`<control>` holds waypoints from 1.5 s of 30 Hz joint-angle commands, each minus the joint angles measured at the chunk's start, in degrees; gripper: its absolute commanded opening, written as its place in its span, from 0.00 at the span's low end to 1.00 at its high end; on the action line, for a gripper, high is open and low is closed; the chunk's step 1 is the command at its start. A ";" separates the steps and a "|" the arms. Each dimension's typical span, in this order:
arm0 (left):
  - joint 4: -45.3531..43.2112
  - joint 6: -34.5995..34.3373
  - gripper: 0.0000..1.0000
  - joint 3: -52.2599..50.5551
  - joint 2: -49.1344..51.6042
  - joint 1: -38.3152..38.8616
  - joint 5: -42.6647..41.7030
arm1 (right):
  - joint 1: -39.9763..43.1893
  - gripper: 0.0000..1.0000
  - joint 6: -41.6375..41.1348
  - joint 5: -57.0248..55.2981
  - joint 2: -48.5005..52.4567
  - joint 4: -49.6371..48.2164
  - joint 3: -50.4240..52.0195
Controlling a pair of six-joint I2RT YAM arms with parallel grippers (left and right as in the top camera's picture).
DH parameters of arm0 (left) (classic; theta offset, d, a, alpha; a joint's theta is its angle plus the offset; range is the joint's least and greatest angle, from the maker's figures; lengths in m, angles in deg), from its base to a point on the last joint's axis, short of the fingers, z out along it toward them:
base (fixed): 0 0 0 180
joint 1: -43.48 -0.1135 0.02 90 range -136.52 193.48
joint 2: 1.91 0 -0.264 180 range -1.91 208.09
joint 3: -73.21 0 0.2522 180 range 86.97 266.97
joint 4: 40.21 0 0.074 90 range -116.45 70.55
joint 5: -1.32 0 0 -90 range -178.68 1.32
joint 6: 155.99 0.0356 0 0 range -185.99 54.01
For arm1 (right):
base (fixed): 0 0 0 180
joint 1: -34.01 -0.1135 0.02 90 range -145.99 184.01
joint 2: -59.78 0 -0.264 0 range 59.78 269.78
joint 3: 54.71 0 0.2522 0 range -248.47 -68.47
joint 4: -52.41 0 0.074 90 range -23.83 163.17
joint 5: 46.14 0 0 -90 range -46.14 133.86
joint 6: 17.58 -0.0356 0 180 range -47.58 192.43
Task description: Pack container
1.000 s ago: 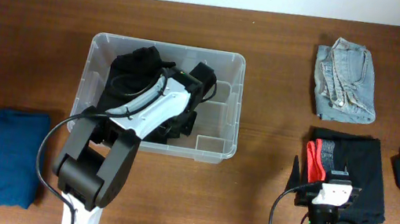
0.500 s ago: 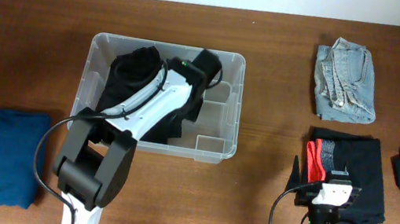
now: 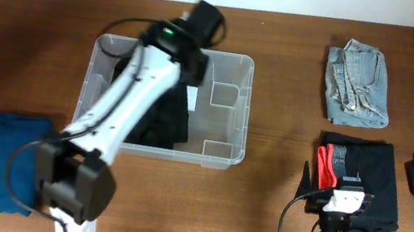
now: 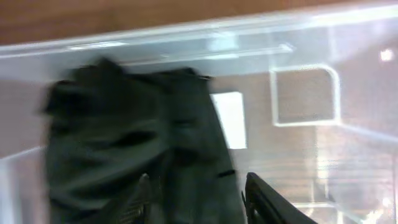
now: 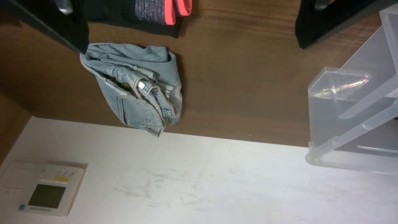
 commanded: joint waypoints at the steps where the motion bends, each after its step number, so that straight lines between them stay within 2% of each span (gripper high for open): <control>1: 1.70 0.17 0.52 1.49 -4.72 -5.18 0.85 | 0.35 0.98 0.20 -0.31 -0.59 0.33 0.31; 4: 4.24 0.17 0.93 1.46 -7.43 -10.25 0.85 | 0.35 0.98 0.20 -0.31 -0.59 0.33 0.31; 5: 4.92 0.20 0.99 1.49 -8.24 -11.87 0.85 | 0.35 0.98 0.20 -0.31 -0.59 0.33 0.31; 16: 11.28 0.15 0.99 1.46 -16.20 -30.73 0.20 | 0.35 0.98 0.20 -0.31 -0.59 0.33 0.31; 22: 16.02 0.17 0.99 1.46 -17.79 -36.74 -7.37 | 0.35 0.98 0.20 -0.31 -0.59 0.33 0.31; 31: 28.41 -0.48 0.99 0.98 -17.79 -37.55 -7.78 | 0.35 0.98 0.20 -0.31 -0.59 0.33 0.31; 38: 28.98 -1.14 0.98 -1.77 -17.77 -37.55 -7.54 | 0.35 0.98 0.22 -0.31 -0.59 0.33 0.31; 43: 28.24 -1.46 0.98 -8.37 -17.77 -37.55 -5.01 | 0.35 0.98 0.22 -0.31 -0.59 0.33 0.31; 45: 27.17 -3.98 0.98 -11.72 -17.77 -37.55 -2.47 | 0.35 0.98 0.20 -0.31 -0.59 0.31 0.31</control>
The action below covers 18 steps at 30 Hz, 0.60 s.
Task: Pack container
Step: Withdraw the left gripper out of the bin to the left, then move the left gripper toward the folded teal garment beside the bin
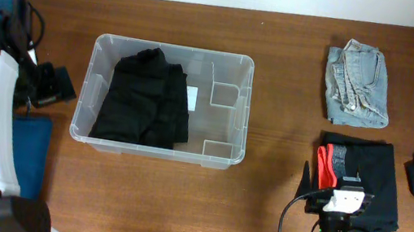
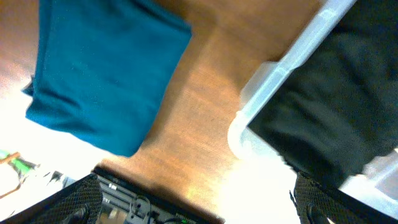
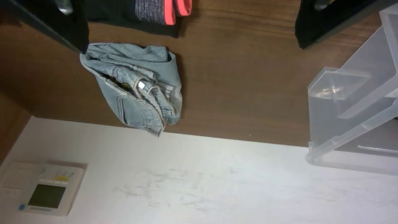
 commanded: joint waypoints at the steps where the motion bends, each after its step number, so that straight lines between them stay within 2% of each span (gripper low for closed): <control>1: -1.60 -4.13 0.96 -5.35 -0.96 -0.20 4.79 | 0.35 0.99 0.17 -0.33 -0.59 0.33 0.31; 5: -5.99 -4.90 0.89 -9.33 -0.96 -0.20 5.38 | 0.35 0.98 0.15 -0.33 -0.59 0.33 0.31; 10: -9.70 -4.87 0.64 -10.56 -0.96 -1.01 5.35 | 0.35 0.98 0.15 -0.33 -0.59 0.33 0.31; 13: -9.51 -4.87 0.32 -11.63 -0.85 -1.84 5.35 | 0.35 0.98 0.15 -0.33 -0.59 0.33 0.31; 15: -9.33 -4.87 0.17 -12.94 -0.85 -2.32 5.31 | 0.35 0.98 0.17 -0.33 -0.59 0.33 0.31; 18: -9.57 -4.87 0.01 -15.72 -0.85 -2.49 5.11 | 0.35 0.98 0.17 -0.33 -0.59 0.33 0.31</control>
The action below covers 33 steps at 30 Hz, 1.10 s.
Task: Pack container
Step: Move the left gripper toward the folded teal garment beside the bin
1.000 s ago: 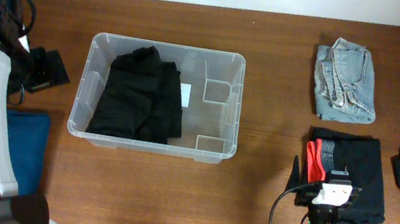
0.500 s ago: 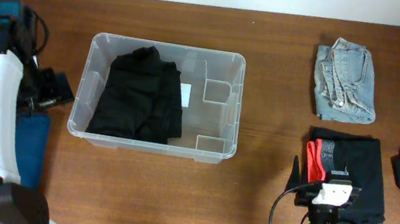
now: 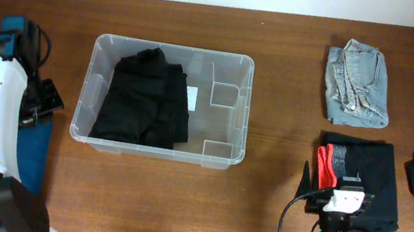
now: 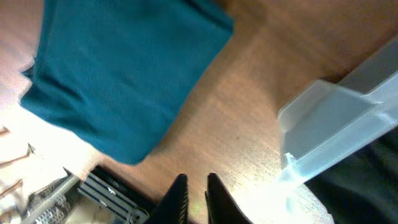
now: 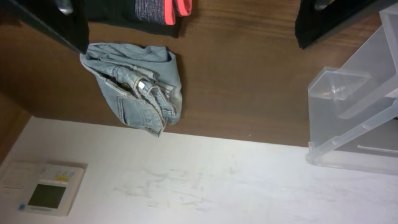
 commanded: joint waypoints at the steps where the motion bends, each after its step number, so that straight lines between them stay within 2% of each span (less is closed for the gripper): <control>1: -0.13 -0.04 0.01 -2.99 -0.85 -0.44 0.17 | 0.35 0.98 0.22 -0.31 -0.59 0.31 0.31; 15: -6.67 0.92 0.00 -14.25 -0.85 -0.37 -8.02 | 0.35 0.98 0.22 -0.31 -0.59 0.33 0.31; 19: -7.63 3.45 0.00 -14.51 -0.85 0.24 -11.82 | 0.35 0.98 0.24 -0.31 -0.59 0.33 0.31; 33: -11.39 1.46 0.01 -14.56 -0.85 6.73 -16.26 | 0.35 0.98 0.24 -0.31 -0.59 0.33 0.31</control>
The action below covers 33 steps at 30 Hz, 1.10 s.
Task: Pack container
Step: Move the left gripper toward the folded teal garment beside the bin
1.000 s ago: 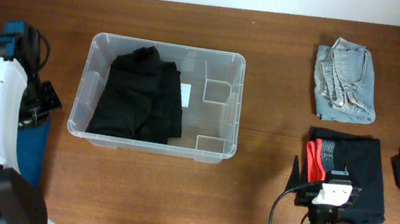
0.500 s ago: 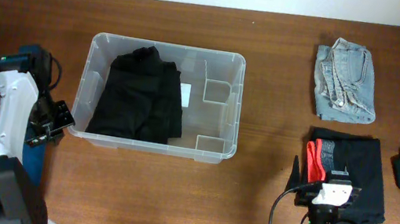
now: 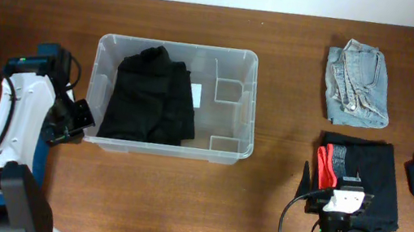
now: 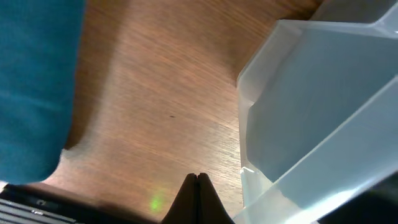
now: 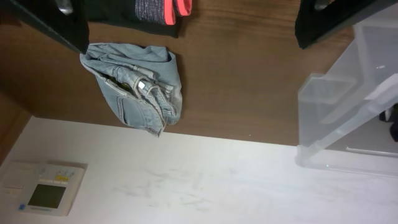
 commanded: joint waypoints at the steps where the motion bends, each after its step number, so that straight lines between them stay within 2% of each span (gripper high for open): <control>1: -1.03 -0.81 0.01 -0.44 -0.85 1.22 -4.48 | 0.35 0.98 0.20 -0.33 -0.59 0.33 0.31; 5: -2.45 -0.83 0.00 -0.44 -0.85 1.53 -7.21 | 0.35 0.98 0.20 -0.33 -0.59 0.33 0.31; 23: -6.93 -1.42 0.01 -0.37 -0.87 1.44 -5.60 | 0.35 0.98 0.20 -0.33 -0.59 0.33 0.31; 26: -6.82 -1.42 0.10 0.42 -0.87 1.44 -0.26 | 0.35 0.98 0.20 -0.33 -0.59 0.33 0.31; 30: -4.87 -1.44 0.31 3.19 -0.87 0.85 5.81 | 0.35 0.98 0.20 -0.33 -0.59 0.33 0.31; 33: -2.38 -1.42 0.36 6.51 -0.90 -0.55 6.27 | 0.35 0.98 0.20 -0.33 -0.59 0.31 0.31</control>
